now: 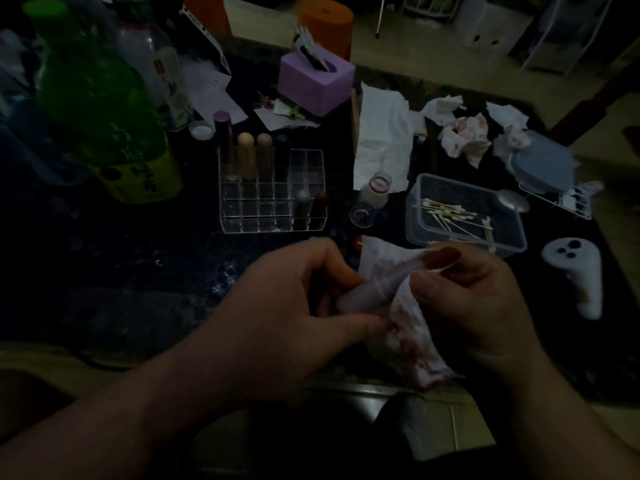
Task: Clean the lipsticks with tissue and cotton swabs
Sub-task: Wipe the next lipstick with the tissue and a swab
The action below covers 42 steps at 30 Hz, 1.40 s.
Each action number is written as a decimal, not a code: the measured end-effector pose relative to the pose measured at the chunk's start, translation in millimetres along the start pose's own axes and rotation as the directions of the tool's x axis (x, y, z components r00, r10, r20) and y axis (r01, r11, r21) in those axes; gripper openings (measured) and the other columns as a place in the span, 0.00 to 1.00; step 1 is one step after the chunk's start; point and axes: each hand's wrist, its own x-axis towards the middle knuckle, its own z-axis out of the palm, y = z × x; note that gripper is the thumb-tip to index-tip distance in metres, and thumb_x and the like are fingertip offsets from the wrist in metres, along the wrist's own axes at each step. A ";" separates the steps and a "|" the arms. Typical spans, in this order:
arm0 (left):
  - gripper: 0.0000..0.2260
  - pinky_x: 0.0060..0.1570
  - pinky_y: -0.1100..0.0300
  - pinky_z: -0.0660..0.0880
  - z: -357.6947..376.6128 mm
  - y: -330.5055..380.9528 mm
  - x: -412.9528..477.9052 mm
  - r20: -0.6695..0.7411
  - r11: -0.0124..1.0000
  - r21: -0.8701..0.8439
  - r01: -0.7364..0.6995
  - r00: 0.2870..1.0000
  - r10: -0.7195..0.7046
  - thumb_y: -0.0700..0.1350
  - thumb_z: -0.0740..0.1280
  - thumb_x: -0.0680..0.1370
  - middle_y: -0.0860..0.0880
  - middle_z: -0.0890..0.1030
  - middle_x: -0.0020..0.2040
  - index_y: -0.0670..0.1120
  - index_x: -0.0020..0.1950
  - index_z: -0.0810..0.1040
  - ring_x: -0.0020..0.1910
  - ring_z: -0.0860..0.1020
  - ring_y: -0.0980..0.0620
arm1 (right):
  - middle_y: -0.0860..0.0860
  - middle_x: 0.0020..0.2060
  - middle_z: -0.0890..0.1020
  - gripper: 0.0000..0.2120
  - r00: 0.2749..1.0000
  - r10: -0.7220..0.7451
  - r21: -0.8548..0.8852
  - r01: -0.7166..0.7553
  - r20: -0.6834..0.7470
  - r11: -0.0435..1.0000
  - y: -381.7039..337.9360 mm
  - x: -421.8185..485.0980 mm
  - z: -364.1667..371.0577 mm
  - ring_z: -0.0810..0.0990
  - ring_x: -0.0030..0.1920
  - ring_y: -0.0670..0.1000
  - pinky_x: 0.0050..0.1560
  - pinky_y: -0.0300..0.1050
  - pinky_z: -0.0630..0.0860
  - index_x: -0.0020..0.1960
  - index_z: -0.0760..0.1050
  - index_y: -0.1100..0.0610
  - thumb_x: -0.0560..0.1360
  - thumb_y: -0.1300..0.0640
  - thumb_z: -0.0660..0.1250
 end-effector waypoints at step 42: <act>0.12 0.41 0.64 0.78 1.4 3.7 -1.7 -0.081 0.978 0.131 -0.160 0.982 0.171 0.52 0.78 0.68 0.58 0.82 0.44 0.57 0.45 0.77 0.43 0.82 0.57 | 0.51 0.28 0.83 0.15 0.999 0.011 0.080 -0.014 0.035 0.997 -2.4 -1.3 5.0 0.80 0.26 0.48 0.26 0.39 0.77 0.36 0.83 0.50 0.57 0.42 0.80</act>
